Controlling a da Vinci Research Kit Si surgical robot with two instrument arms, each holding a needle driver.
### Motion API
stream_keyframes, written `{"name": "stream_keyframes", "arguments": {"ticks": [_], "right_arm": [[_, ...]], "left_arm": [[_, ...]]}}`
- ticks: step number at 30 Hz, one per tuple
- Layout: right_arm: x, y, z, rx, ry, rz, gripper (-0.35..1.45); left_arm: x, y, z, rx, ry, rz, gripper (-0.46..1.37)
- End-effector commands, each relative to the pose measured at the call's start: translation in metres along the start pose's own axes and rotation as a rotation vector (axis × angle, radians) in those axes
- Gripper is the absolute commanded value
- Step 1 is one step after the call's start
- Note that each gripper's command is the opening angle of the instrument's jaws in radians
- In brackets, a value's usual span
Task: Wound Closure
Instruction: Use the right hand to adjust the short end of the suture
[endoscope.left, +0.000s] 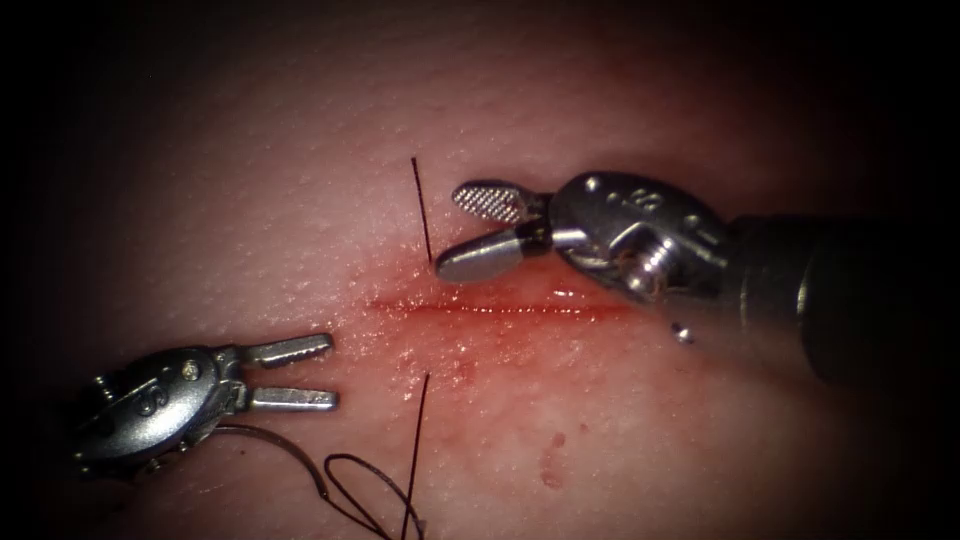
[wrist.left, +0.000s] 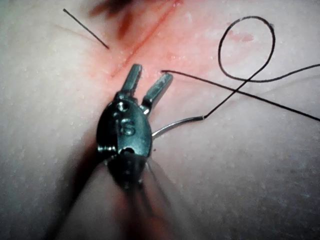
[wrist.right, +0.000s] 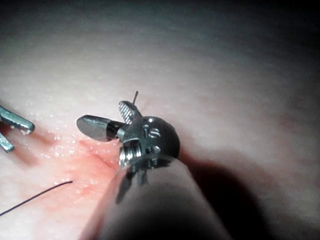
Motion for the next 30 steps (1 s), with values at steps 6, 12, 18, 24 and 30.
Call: {"name": "stream_keyframes", "arguments": {"ticks": [6, 12, 18, 24, 30], "right_arm": [[0.0001, -0.0001, 0.0000, 0.006, 0.000, 0.001, 1.17], [0.0000, 0.0006, 0.0002, 0.000, 0.001, 0.002, 1.12], [-0.0003, 0.0028, 0.0012, -0.014, 0.002, 0.008, 1.12], [-0.0006, 0.0050, 0.0025, -0.033, -0.035, 0.020, 1.09], [-0.0009, 0.0066, 0.0041, -0.054, -0.073, 0.049, 1.06]], "left_arm": [[0.0004, -0.0001, 0.0001, 0.003, 0.002, 0.000, 0.20], [0.0003, 0.0000, -0.0001, 0.001, 0.002, 0.001, 0.20], [0.0003, 0.0000, -0.0001, 0.001, 0.002, 0.001, 0.18], [0.0002, 0.0001, -0.0003, 0.000, 0.002, 0.001, 0.18], [0.0002, 0.0000, -0.0006, -0.005, 0.002, 0.001, 0.17]]}}
